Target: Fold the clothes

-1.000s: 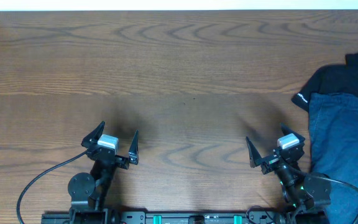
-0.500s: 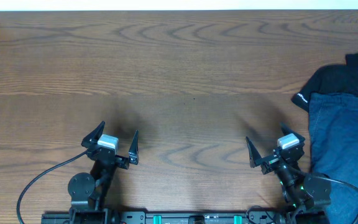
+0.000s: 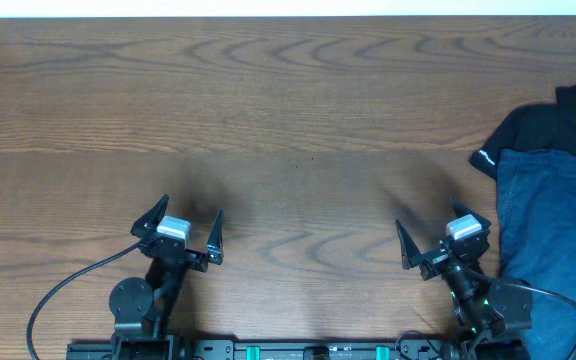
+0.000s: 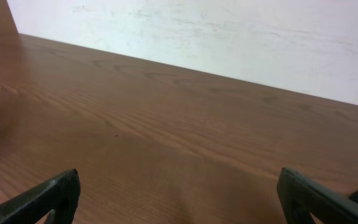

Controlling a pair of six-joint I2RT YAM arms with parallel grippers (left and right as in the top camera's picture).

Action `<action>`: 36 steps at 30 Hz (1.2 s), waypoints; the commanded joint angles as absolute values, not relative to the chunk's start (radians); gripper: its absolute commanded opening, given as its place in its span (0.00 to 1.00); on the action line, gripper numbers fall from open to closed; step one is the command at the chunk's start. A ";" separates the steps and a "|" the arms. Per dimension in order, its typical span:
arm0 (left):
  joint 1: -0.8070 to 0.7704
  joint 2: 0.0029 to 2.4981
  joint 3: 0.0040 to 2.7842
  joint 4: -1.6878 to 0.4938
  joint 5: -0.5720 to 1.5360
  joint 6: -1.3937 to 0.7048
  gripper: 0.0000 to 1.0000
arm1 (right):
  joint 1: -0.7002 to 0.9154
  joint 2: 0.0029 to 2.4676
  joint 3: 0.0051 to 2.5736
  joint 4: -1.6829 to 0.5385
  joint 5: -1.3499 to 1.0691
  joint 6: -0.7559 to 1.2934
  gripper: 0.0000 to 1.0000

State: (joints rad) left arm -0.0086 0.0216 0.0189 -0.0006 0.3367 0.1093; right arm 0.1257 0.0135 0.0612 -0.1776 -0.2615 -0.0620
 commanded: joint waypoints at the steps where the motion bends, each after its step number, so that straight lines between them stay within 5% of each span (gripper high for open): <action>1: -0.004 0.024 0.004 -0.042 0.346 0.123 0.98 | 0.110 0.007 0.057 -0.176 -0.266 -0.053 0.99; 22: -0.004 0.024 0.004 -0.021 0.445 0.102 0.98 | 0.110 0.009 0.057 -0.176 -0.297 -0.056 0.99; 29: -0.004 0.024 0.093 -0.023 0.550 -0.096 0.98 | 0.110 0.011 0.073 -0.017 -0.348 0.319 0.99; 36: -0.004 0.123 0.421 -0.179 0.425 -0.091 0.98 | 0.110 0.149 0.310 -0.038 -0.352 0.302 0.99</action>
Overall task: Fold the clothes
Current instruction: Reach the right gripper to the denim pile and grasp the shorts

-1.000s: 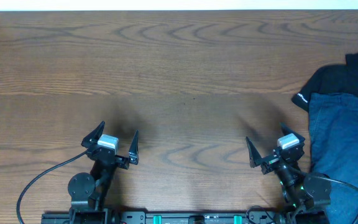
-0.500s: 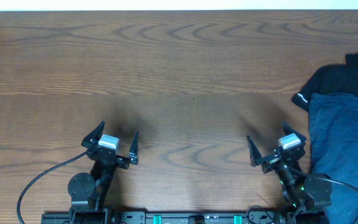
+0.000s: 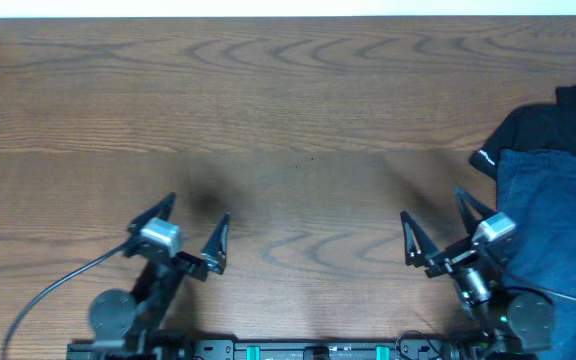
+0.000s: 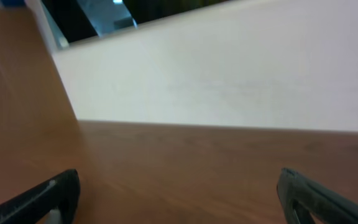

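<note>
A blue denim garment [image 3: 558, 230] lies at the table's right edge, partly over a black garment [image 3: 548, 125] behind it. My right gripper [image 3: 438, 220] stands open near the front edge, just left of the denim, nothing between its fingers. In the right wrist view the gripper [image 4: 179, 186] points across bare wood toward the white wall; no cloth shows there. My left gripper [image 3: 193, 222] is open at the front left, far from the clothes.
The brown wooden table [image 3: 288, 110] spans the whole overhead view. A white wall [image 4: 229, 74] lies beyond its far edge. A black cable [image 3: 53, 300] loops by the left arm base.
Both arms have shifted slightly: the right gripper sits a little to the right and turned, its camera now tilted up toward the wall. The left gripper has turned a little. Clothes unchanged.
</note>
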Controlling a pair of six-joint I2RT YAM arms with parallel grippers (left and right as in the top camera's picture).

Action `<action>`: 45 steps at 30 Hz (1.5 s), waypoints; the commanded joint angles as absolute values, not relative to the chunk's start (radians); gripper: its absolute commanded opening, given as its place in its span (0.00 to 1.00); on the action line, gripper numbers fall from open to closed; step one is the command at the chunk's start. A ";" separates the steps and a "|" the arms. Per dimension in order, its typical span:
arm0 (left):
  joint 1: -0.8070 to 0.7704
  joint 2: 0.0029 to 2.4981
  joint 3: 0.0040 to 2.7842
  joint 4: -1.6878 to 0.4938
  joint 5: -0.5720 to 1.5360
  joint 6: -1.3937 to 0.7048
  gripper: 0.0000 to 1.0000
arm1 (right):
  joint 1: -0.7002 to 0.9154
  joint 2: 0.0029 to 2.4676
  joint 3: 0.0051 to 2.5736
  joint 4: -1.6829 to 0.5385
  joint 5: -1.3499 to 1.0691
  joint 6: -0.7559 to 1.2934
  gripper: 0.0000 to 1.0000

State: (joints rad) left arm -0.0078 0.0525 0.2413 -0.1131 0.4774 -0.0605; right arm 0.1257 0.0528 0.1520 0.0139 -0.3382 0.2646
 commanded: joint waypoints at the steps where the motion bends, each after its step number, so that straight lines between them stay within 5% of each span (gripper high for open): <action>1: -0.004 0.172 0.481 -0.232 0.425 -0.091 0.98 | 0.110 0.198 0.359 -0.078 -0.352 0.289 0.99; 16: -0.004 0.967 1.254 -0.948 0.437 -0.091 0.98 | 0.108 1.212 1.226 -0.749 -0.350 0.131 0.99; 29: -0.004 1.057 1.303 -1.018 0.535 -0.095 0.98 | -0.197 1.687 1.496 -0.891 -0.126 0.301 0.99; 41: -0.004 1.057 1.303 -1.017 0.535 -0.096 0.98 | -0.339 1.963 1.505 -0.885 -0.054 0.352 0.65; 45: -0.004 1.058 1.302 -1.021 0.535 -0.096 0.98 | -0.339 2.028 1.505 -0.866 0.032 0.382 0.62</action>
State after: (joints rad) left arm -0.0074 1.0580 1.2770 -1.0149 0.5209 -0.0860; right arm -0.3428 1.9862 1.4895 -0.8757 -0.0578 0.3504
